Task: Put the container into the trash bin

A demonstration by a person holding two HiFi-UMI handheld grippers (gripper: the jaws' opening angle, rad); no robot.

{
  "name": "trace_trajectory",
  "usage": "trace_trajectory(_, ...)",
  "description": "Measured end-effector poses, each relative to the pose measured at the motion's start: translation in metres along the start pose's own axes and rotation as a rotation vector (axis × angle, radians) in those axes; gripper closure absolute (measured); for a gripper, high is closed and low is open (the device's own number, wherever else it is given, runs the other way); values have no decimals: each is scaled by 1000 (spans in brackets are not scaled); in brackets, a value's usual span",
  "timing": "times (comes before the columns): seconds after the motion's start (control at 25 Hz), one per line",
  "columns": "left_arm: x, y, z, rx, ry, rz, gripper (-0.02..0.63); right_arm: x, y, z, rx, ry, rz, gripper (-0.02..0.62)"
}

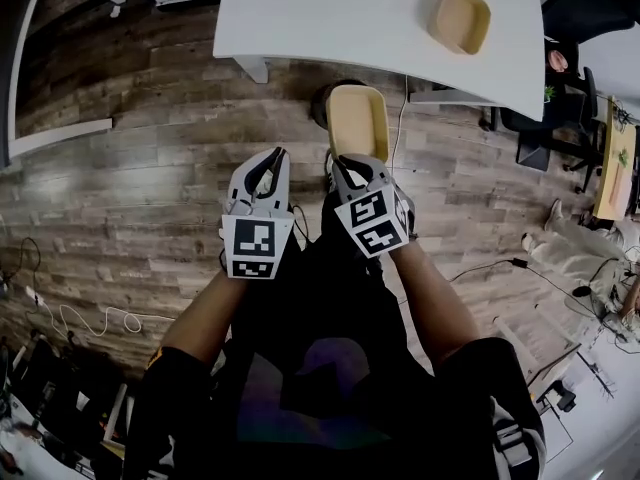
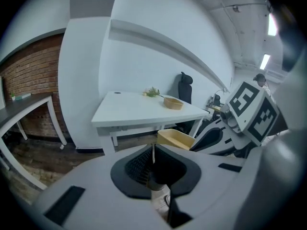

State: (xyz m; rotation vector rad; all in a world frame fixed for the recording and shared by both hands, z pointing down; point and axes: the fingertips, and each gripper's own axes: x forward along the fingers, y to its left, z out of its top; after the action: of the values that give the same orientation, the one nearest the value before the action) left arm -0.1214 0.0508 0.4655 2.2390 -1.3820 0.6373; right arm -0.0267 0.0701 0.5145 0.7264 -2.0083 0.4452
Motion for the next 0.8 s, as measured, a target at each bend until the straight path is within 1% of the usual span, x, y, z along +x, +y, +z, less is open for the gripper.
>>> trace_trajectory(0.12,27,-17,-26,-1,54,9,592,25,-19,-35,37,32,34,560)
trace_trajectory(0.32,75,-45,-62,-45,113,36,592,63,-53,-84,85,63,74,560)
trace_trajectory(0.48,115,-59,-97,-64,163,44,592,99,-73,-115,86,89,115,560)
trace_trajectory(0.6,142,-63,-113,-56,177,46,592,130,-88,-132,95,96,122,558)
trace_trajectory(0.8,177,-55,-132,-46,165,75,592,181,-104,-155,135,100,135,558)
